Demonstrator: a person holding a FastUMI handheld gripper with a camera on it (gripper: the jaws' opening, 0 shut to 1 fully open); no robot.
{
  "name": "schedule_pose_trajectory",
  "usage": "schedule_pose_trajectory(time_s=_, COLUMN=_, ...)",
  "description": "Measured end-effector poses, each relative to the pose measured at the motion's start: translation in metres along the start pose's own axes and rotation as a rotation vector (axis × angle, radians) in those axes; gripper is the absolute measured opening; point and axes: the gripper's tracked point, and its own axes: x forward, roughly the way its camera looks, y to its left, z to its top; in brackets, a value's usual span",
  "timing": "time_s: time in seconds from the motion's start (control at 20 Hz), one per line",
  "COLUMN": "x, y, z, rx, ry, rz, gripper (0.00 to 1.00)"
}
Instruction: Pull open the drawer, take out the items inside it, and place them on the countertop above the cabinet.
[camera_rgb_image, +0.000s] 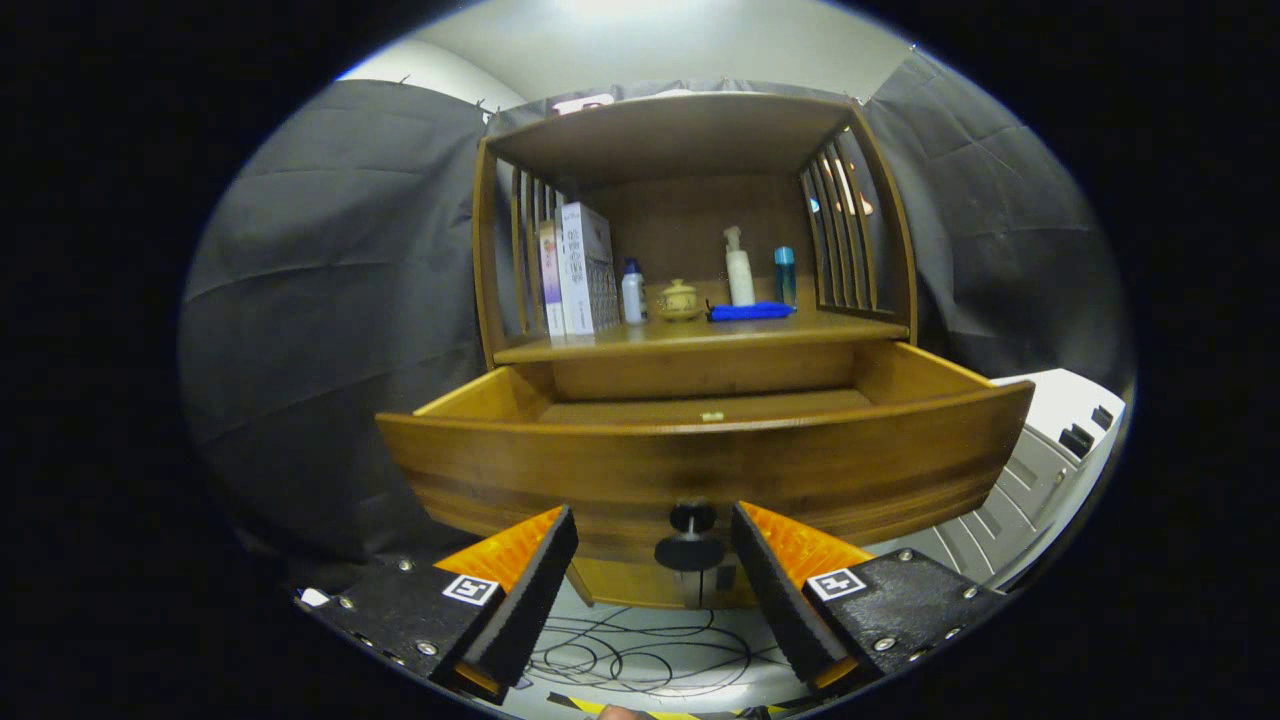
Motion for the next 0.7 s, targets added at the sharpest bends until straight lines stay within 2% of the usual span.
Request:
schedule_pose_trajectory(time_s=0.2, x=0.004, y=-0.017, z=0.046, rx=-0.001, ry=-0.049, rz=-0.035, gripper=0.96)
schedule_pose_trajectory(time_s=0.4, x=0.020, y=-0.045, z=0.071, rx=-0.016, ry=0.036, rz=-0.138, gripper=0.96)
schedule_pose_trajectory(time_s=0.6, x=0.045, y=-0.044, z=0.103, rx=0.052, ry=0.047, rz=-0.158, gripper=0.96)
schedule_pose_trajectory(time_s=0.7, x=0.062, y=-0.051, z=0.104, rx=0.054, ry=0.102, rz=-0.191, gripper=0.96)
